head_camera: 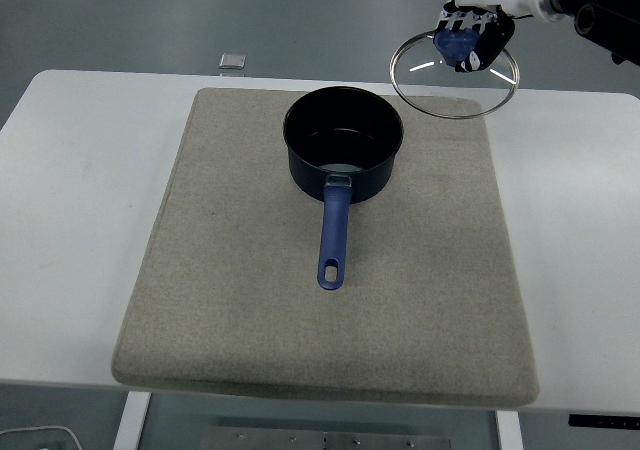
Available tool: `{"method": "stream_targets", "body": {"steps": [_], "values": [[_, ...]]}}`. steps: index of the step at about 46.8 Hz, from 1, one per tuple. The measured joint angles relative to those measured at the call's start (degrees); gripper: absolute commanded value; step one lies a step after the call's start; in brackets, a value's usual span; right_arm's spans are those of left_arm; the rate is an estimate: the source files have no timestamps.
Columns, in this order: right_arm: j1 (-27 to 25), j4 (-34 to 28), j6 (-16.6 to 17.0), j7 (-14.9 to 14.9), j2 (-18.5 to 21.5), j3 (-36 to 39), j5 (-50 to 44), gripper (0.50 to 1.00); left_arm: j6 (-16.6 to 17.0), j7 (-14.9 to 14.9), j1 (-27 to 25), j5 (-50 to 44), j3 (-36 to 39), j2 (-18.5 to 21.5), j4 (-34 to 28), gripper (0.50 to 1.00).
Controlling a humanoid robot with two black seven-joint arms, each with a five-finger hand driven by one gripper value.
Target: Lift the pot lid and place it to the right of the pot.
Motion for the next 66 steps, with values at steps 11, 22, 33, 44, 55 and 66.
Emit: {"method": "stream_targets", "body": {"steps": [11,22,33,44,55,66], "values": [[-3.19,0.45,-1.5,2.35,-1.28,0.0,-3.74,0.5,0.01,0.0,0.0,0.0,0.0,0.0,0.0,1.0],[-6.98,0.38,-3.96,2.74,-2.0,0.07,-4.15,0.5,0.01,0.0,0.0,0.0,0.0,0.0,0.0,1.0],[-11.05,0.38,-5.99,2.69,-2.97,0.03,-4.19,0.5,0.0,0.0,0.0,0.01,0.0,0.0,0.0,1.0],[-14.5,0.38,-8.22,2.69,-2.31,0.63,-4.19,0.5,0.01,0.0,-0.01,0.01,0.0,0.0,0.0,1.0],[-16.46,0.38,-10.15,2.9,-2.04,1.25,-3.52,0.68,0.01,0.0,0.0,0.01,0.0,0.0,0.0,1.0],[-16.49,0.39,-8.26,5.19,-2.58,3.39,-3.0,0.856,0.0,0.0,0.0,0.01,0.0,0.0,0.0,1.0]]}}
